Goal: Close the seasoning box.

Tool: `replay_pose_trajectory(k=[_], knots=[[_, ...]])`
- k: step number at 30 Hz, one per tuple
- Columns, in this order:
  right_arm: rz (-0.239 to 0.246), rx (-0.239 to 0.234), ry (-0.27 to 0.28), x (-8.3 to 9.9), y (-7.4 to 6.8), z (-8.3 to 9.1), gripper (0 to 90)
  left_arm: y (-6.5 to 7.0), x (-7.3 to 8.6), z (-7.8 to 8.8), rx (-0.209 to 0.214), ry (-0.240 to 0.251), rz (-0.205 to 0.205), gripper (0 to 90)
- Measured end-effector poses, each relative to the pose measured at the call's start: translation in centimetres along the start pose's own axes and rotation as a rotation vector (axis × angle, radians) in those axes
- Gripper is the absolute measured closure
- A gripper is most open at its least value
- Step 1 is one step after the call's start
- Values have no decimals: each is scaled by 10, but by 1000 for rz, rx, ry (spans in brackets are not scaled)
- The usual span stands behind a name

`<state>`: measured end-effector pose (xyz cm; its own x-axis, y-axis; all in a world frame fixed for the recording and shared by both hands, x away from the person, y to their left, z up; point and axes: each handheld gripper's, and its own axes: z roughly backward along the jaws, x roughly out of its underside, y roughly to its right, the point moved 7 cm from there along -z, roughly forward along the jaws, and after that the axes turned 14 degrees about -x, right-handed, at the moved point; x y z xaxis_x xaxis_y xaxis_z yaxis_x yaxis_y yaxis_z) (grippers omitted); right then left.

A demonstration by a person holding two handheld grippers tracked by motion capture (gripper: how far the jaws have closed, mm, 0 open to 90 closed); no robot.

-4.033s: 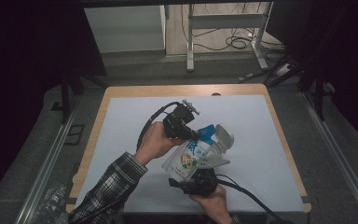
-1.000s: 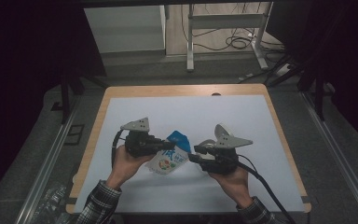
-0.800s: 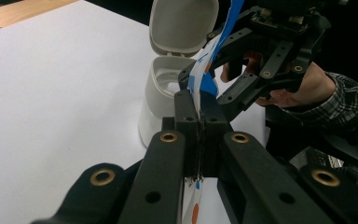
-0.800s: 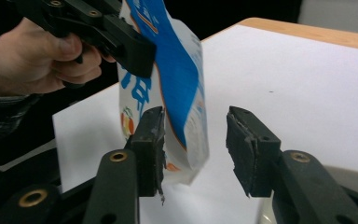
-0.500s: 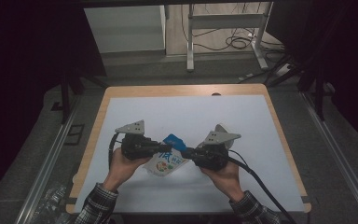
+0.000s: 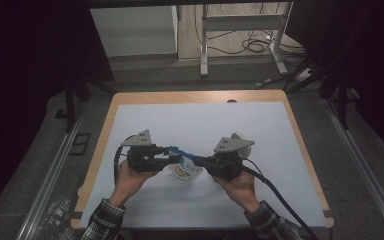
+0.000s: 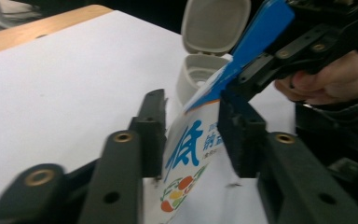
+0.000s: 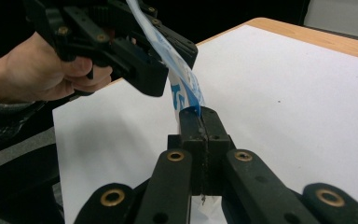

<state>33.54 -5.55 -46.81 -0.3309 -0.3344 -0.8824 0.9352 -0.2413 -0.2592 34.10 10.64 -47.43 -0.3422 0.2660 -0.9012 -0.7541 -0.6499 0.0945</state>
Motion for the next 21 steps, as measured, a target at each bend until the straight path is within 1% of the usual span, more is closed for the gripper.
replay_pose_trajectory(k=[3,6,10,13,17,18,21], knots=[[9,12,-4,-3,1,-1,898,-2,4,0,-44,-7,-12,482],[14,25,-12,-5,2,-2,898,-6,9,0,-85,-12,-3,384],[13,41,-11,-9,4,-1,899,-11,16,1,-129,-24,6,296],[13,54,-14,-14,5,-1,898,-15,25,0,-169,-52,12,231],[11,61,-21,-19,8,-4,898,-19,38,-2,-220,-89,24,184],[9,62,-21,-20,10,-4,898,-21,42,-2,-235,-103,27,172],[12,73,-22,-25,14,-7,898,-25,54,-4,-292,-154,16,114]])
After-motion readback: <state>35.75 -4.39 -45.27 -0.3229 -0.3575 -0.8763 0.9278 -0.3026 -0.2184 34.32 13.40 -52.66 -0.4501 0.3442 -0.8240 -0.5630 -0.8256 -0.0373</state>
